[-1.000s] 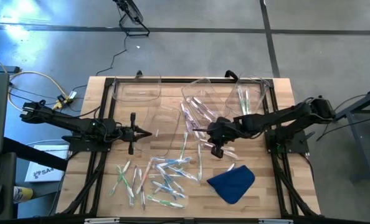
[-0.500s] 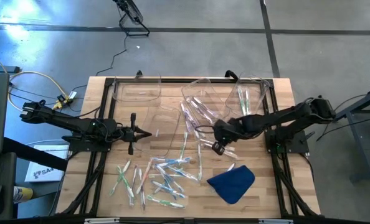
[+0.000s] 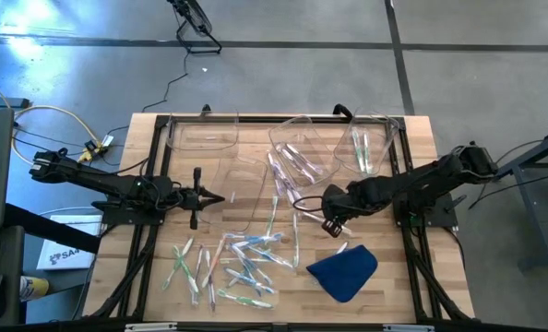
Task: Pick & Place Toothbrushes
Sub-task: Put the orange toothbrush into the top left transparent bin
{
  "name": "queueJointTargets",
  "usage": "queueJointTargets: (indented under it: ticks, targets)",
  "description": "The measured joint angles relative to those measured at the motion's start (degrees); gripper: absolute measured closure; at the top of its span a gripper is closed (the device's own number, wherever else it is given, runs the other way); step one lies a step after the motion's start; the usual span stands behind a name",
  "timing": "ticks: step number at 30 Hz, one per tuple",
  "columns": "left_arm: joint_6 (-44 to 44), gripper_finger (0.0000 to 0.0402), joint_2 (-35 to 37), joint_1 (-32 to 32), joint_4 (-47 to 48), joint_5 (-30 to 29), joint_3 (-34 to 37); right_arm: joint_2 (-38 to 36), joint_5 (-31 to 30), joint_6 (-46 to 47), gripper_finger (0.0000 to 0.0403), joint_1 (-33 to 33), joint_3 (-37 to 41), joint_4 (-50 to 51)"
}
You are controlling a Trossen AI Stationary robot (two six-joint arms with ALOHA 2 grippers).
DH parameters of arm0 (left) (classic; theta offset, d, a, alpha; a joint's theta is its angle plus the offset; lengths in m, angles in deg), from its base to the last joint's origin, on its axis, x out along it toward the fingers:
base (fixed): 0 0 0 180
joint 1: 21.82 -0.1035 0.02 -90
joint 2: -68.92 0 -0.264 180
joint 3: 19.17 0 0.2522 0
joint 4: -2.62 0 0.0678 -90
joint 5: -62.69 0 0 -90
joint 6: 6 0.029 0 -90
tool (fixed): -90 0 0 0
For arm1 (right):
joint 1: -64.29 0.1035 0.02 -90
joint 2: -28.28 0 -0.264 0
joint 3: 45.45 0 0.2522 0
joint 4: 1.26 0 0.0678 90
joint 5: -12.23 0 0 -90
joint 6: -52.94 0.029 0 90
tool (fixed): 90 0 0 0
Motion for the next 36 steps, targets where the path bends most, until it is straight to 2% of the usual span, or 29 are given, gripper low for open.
queueJointTargets:
  ticks: [4,9,14,21,36]
  targets:
    - [0.00,0.0402,0.01,0.01,-0.01,0.00,0.00,0.00,-0.50,-1.46,0.0369,-0.04,0.02,0.78]
    - [0.00,0.0402,0.01,-0.01,-0.01,0.00,0.00,0.00,-1.08,-5.04,0.0310,-0.04,2.23,0.43]
    - [0.00,0.0402,0.00,0.01,0.01,-0.01,0.00,0.03,2.37,-12.02,0.0265,-0.04,7.78,-1.81]
    - [0.00,0.0402,-0.01,0.01,0.01,-0.02,0.00,0.04,3.25,-13.55,0.0264,-0.04,14.20,-10.95]
    - [0.00,0.0402,-0.01,-0.01,0.03,-0.02,0.00,0.04,2.24,-13.53,0.0271,-0.04,14.49,-15.16]
